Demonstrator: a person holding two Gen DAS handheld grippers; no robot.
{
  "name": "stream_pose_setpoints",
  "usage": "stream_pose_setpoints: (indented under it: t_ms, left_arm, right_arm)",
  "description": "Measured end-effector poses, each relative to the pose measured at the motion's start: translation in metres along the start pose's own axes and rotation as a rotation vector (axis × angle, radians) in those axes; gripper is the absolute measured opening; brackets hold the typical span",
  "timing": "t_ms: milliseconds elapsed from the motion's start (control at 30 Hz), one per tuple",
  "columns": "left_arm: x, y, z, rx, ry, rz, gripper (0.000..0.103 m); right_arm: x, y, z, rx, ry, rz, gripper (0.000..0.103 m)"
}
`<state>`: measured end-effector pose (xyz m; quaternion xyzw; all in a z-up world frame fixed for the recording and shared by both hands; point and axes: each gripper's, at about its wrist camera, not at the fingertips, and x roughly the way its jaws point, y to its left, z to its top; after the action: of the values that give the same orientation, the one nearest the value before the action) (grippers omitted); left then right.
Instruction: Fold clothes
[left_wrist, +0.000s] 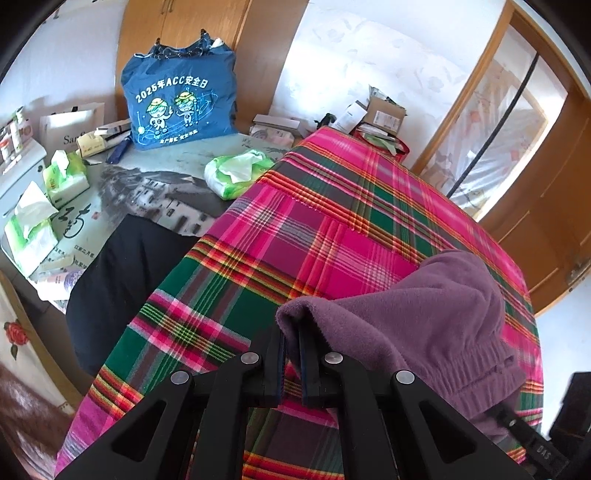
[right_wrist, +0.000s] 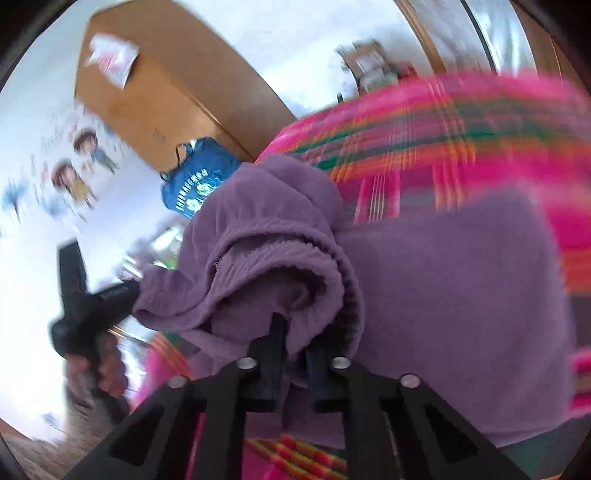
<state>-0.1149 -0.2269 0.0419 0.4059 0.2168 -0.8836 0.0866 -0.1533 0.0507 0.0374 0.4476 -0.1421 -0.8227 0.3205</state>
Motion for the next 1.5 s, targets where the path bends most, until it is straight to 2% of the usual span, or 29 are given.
stream_pose_setpoints:
  t_ms: [533,600,767,867,967,1067,1167,1333,1500]
  left_arm:
    - [-0.014,0.007,0.004,-0.038,-0.026,-0.037,0.006]
    - [-0.015,0.009,0.004,-0.042,-0.028,-0.033,0.006]
    - [-0.01,0.02,0.005,-0.072,-0.008,-0.004,0.006]
    - [-0.007,0.028,0.003,-0.096,-0.003,0.017,0.006]
    - [-0.003,0.034,0.0,-0.115,0.018,0.038,0.006]
    - [0.001,0.037,-0.004,-0.111,0.032,0.05,0.006]
    - [0.004,0.04,-0.006,-0.117,0.044,0.057,0.006]
    - [0.0,0.034,-0.015,-0.088,0.057,0.059,0.006]
    - [-0.019,0.027,-0.025,-0.06,0.048,0.015,0.007]
  right_arm:
    - [-0.034,0.082,0.086,-0.421,-0.312,-0.418,0.007]
    - [-0.021,0.089,0.097,-0.462,-0.327,-0.459,0.007]
    - [0.021,0.102,0.106,-0.52,-0.313,-0.456,0.007]
    - [0.05,0.109,0.114,-0.551,-0.274,-0.436,0.007]
    - [0.08,0.11,0.118,-0.547,-0.161,-0.382,0.009]
    - [0.092,0.105,0.112,-0.534,-0.074,-0.341,0.011]
    - [0.086,0.091,0.105,-0.501,-0.025,-0.309,0.018]
    - [0.05,0.056,0.096,-0.361,0.007,-0.23,0.032]
    - [0.007,0.028,0.065,-0.329,-0.009,-0.263,0.034]
